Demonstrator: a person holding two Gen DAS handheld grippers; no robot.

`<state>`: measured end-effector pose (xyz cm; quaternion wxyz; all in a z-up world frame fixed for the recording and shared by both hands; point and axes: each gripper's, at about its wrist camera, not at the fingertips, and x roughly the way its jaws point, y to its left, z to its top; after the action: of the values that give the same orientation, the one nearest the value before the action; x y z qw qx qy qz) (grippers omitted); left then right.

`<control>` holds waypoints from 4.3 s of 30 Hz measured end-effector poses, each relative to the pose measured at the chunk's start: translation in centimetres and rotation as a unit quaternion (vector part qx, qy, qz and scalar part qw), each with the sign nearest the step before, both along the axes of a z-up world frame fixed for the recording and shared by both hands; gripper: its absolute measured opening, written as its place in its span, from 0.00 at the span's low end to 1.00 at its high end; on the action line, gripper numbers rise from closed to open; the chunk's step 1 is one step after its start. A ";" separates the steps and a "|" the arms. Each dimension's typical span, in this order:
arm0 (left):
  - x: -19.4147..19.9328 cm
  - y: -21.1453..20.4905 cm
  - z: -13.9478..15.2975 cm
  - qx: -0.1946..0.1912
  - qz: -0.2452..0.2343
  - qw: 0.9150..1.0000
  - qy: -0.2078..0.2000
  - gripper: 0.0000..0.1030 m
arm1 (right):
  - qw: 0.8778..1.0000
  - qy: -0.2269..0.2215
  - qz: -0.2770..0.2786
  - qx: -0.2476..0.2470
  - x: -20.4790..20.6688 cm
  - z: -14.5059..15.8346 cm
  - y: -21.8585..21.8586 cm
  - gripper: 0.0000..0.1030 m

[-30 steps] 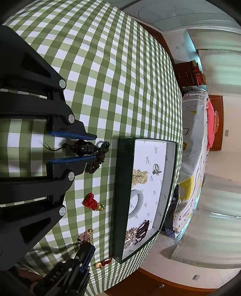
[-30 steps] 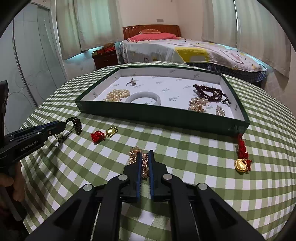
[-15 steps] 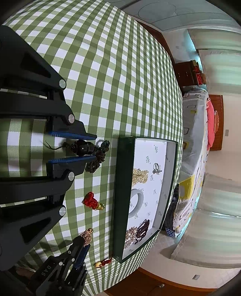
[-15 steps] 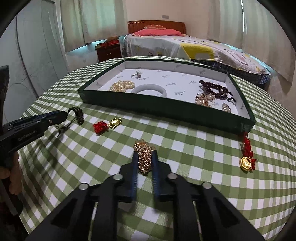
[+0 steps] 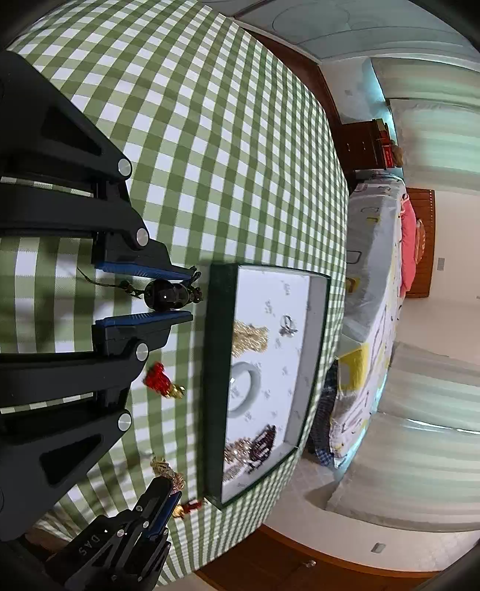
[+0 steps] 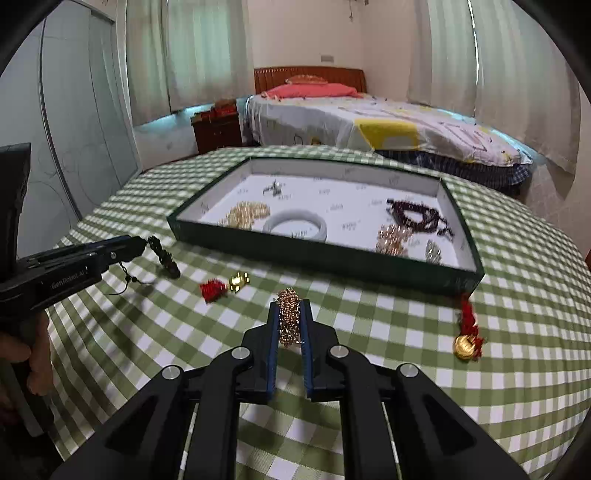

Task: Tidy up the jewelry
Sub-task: 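Release the black pendant in the box with the left tool while the right tool releases the brooch, then withdraw both open tools from the box toward the remaining red charms, then grasp the red knot charm with the left tool while the right tool grasps the coin pendant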

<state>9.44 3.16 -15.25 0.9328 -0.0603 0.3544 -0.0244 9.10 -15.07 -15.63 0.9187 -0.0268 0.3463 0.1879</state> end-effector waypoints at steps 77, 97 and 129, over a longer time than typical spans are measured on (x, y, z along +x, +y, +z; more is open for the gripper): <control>18.8 -7.1 -1.5 -0.005 -0.060 0.998 0.036 0.41 | 0.996 0.051 -0.066 0.031 18.0 -1.4 -1.4 0.25; 9.1 -5.2 3.5 -0.007 -0.056 0.996 -0.073 0.42 | 0.995 -0.048 -0.079 0.027 9.9 3.5 -3.3 0.40; 2.7 -7.3 -3.5 0.040 -0.093 0.995 0.004 0.39 | 0.994 -0.031 -0.100 0.010 1.5 -1.3 -6.1 0.40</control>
<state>12.11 -4.10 -18.80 0.9268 0.0102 0.3628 -0.0967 10.57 -21.13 -16.95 0.9433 0.0117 0.3168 0.0981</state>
